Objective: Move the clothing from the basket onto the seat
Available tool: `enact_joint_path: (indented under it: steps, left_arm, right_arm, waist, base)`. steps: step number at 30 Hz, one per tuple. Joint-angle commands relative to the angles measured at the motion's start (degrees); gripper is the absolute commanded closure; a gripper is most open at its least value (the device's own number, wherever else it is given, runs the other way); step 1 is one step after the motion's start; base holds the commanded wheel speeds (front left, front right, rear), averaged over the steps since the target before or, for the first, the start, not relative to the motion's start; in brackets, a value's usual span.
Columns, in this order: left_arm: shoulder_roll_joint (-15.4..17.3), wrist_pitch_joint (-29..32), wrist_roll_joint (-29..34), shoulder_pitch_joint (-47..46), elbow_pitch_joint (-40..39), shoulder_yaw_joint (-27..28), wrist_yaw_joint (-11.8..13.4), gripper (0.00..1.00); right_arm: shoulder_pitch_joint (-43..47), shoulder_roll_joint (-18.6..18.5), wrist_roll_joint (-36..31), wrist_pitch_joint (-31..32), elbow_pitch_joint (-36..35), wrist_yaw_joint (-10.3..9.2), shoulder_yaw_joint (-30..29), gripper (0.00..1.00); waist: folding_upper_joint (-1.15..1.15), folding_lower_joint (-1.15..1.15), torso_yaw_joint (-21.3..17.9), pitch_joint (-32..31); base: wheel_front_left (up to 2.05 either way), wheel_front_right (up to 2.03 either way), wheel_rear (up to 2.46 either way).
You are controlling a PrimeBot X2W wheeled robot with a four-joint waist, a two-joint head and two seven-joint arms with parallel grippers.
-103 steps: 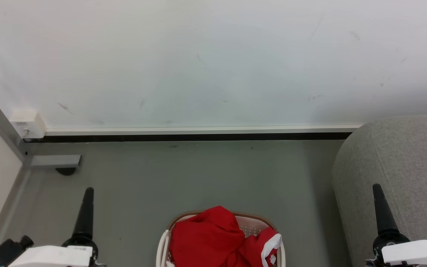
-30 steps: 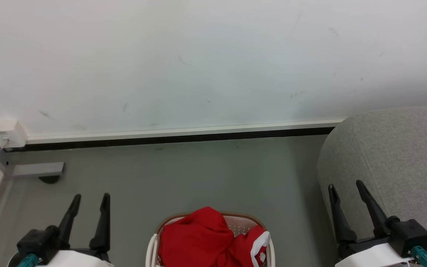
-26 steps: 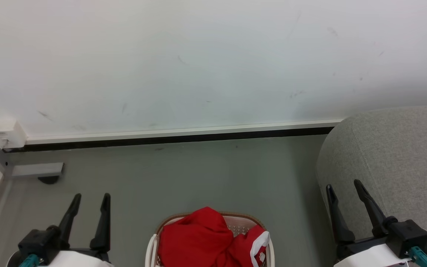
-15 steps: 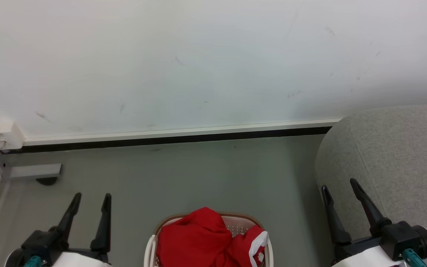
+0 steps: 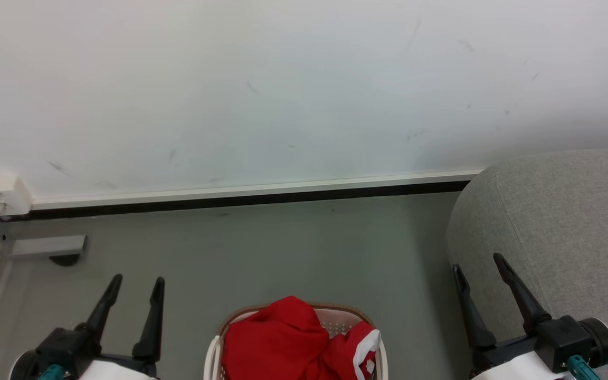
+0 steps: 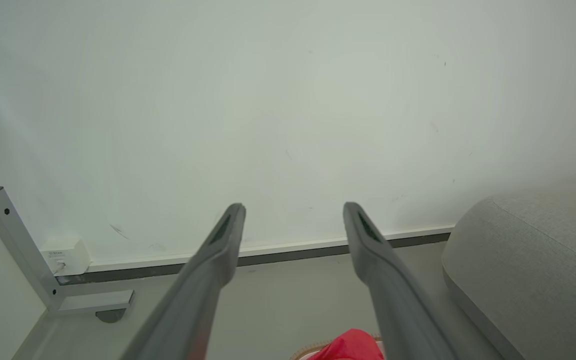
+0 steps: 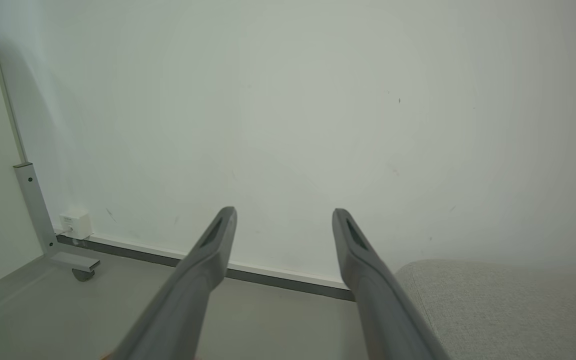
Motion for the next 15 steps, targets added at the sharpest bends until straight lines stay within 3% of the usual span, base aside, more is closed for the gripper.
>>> enact_joint_path:
  steps: [1, 15]
  left_arm:
    - [0.3, -0.1, -0.4, 0.0, 0.1, 0.1, 0.1, 0.0]
    - [0.0, -0.1, -2.0, 0.3, 0.2, 0.2, 0.1, 0.0]
  right_arm:
    - [-0.8, -0.4, 0.1, 0.0, 0.2, -0.12, 0.0, 0.0]
    - [-0.7, -0.4, 1.2, 0.0, 0.3, -0.12, 0.6, 0.0]
  waist:
    - [0.0, 0.0, 0.0, 0.0]
    - [0.0, 0.0, -0.9, 0.1]
  base:
    - [0.0, 0.0, 0.0]
    - [0.0, 0.0, 0.0]
